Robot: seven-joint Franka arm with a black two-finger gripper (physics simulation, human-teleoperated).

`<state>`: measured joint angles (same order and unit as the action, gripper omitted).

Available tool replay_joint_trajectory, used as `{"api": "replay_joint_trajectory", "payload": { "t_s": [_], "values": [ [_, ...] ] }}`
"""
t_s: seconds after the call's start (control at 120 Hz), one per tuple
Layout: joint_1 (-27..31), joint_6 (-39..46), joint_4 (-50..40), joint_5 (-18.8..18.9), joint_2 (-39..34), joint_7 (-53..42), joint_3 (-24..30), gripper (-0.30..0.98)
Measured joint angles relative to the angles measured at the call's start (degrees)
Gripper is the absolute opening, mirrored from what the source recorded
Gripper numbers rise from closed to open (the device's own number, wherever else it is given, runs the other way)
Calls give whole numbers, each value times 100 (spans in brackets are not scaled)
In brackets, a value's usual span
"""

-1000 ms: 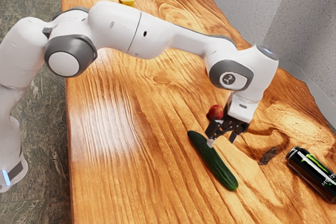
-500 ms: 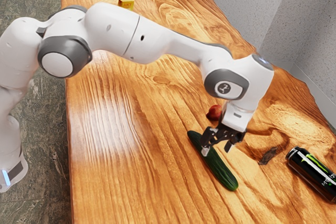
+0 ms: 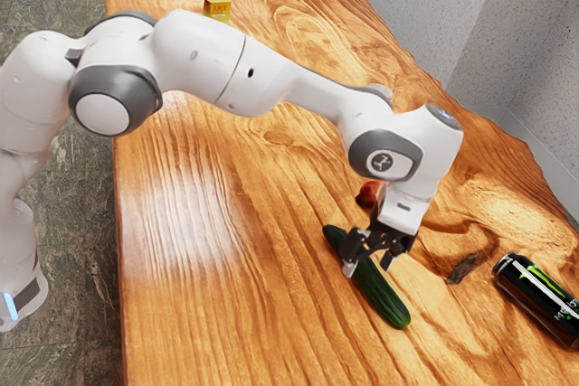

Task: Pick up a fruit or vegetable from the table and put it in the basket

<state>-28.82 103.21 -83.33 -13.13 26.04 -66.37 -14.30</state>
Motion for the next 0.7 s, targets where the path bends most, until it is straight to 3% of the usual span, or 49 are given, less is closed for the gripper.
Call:
{"api": "replay_joint_trajectory", "payload": {
  "t_s": [0.7],
  "values": [
    [132,296,-104,-71,130,-50,23,65]
  ]
}}
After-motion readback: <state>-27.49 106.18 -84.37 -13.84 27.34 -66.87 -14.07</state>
